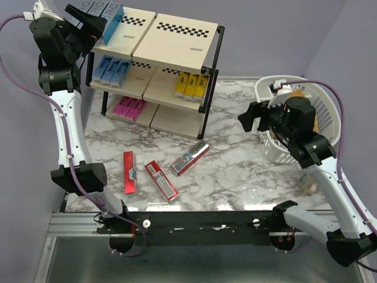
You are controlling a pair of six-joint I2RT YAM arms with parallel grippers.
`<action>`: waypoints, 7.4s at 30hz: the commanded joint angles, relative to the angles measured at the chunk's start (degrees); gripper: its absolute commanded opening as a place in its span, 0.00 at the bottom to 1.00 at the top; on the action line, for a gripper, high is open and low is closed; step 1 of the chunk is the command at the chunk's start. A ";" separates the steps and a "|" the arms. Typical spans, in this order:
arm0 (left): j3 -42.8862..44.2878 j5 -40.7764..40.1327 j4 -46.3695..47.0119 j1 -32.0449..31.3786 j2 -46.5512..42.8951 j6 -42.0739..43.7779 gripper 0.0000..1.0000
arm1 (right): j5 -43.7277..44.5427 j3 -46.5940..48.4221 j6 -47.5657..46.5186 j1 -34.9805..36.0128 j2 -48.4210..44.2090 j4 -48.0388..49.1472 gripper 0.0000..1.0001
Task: Place and organize the toothpastes onto the shelf
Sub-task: Adjust the toothpaste on the shelf, then pick up the toothpaste from the center of the board, then place the toothpaste on the shelf.
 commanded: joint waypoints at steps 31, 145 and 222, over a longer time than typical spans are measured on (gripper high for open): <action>-57.02 -26.84 -3.92 -8.00 -44.87 32.69 0.99 | -8.92 -4.75 2.69 -0.07 2.99 2.10 1.00; -73.38 23.34 53.21 -53.10 -19.83 9.13 0.43 | -59.64 -11.00 18.51 -0.07 13.36 29.79 0.84; -95.97 -27.20 58.66 -70.15 -36.44 40.42 0.95 | -40.04 -13.36 47.69 -9.48 11.60 17.57 0.31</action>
